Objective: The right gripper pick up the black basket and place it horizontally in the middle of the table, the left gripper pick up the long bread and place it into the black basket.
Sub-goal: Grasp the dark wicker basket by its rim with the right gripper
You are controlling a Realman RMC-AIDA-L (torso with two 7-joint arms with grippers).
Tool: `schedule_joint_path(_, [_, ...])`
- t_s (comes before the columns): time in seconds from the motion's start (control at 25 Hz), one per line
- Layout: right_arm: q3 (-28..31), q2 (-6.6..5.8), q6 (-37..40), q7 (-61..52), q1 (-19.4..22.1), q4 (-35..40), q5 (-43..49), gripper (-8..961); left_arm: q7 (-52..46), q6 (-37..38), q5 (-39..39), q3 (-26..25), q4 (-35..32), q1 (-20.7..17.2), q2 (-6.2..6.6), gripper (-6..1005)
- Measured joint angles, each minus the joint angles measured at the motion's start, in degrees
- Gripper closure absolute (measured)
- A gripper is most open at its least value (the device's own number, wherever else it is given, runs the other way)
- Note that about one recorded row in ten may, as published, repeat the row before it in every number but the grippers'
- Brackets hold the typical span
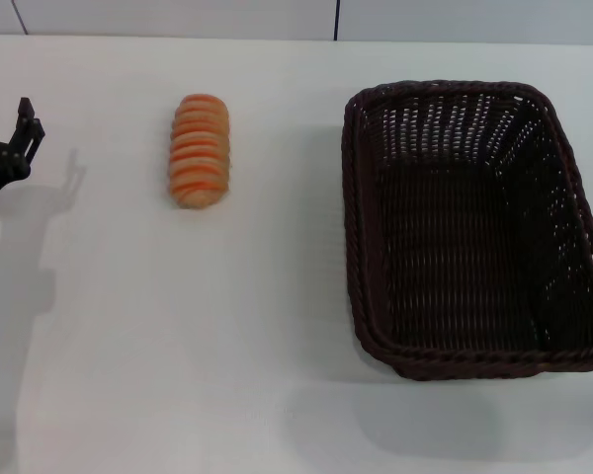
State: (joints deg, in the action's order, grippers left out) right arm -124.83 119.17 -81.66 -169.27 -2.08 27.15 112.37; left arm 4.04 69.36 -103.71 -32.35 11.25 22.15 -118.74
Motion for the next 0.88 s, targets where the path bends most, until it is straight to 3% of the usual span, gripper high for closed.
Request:
schedule_joint_path(0.36, [-0.45, -0.24, 0.31, 0.00, -0.87, 0.89, 4.44, 128, -0.04, -0.36, -0.01, 0.00, 0.06, 0.00, 0.00, 136])
schedule_joint_path(0.48, [-0.37, -0.74, 1.88, 0.06, -0.68, 3.01, 5.86, 128, -0.07, -0.39, -0.02, 0.00, 0.04, 0.00, 0.00, 136])
schedule_joint_path(0.56, [-0.09, -2.18, 6.04, 1.11, 0.56, 8.30, 8.32, 129, -0.12, -0.46, -0.02, 0.00, 0.02, 0.00, 0.02, 136])
schedule_joint_path(0.6, [0.28, -3.70, 10.08, 2.37, 1.95, 12.87, 9.80, 129, -0.14, -0.49, 0.02, 0.00, 0.00, 0.02, 0.06, 136])
schedule_joint_path(0.64, [1.59, -6.79, 20.44, 5.31, 4.78, 23.99, 11.62, 129, -0.14, -0.54, -0.02, 0.00, 0.00, 0.11, 0.12, 137])
schedule_joint_path(0.72, [4.45, -9.11, 32.73, 8.48, 7.40, 36.39, 12.82, 129, -0.13, -0.60, -0.01, 0.00, -0.04, 0.17, 0.15, 137])
schedule_joint_path(0.76, [4.45, -9.11, 32.73, 8.48, 7.40, 36.39, 12.82, 129, -0.12, -0.67, -0.02, 0.00, -0.07, 0.24, 0.16, 137])
schedule_joint_path(0.8, [6.60, -9.31, 38.33, 9.84, 8.59, 41.61, 14.41, 129, -0.09, -0.78, -0.01, 0.00, -0.12, 0.32, 0.18, 137])
schedule_joint_path(0.84, [13.46, -7.97, 53.21, 11.07, 11.11, 52.20, 19.74, 130, -0.07, -0.90, -0.01, 0.00, -0.16, 0.50, 0.18, 137])
schedule_joint_path(0.88, [13.46, -7.97, 53.21, 11.07, 11.11, 52.20, 19.74, 130, -0.07, -0.90, -0.01, 0.00, -0.16, 0.50, 0.18, 137])
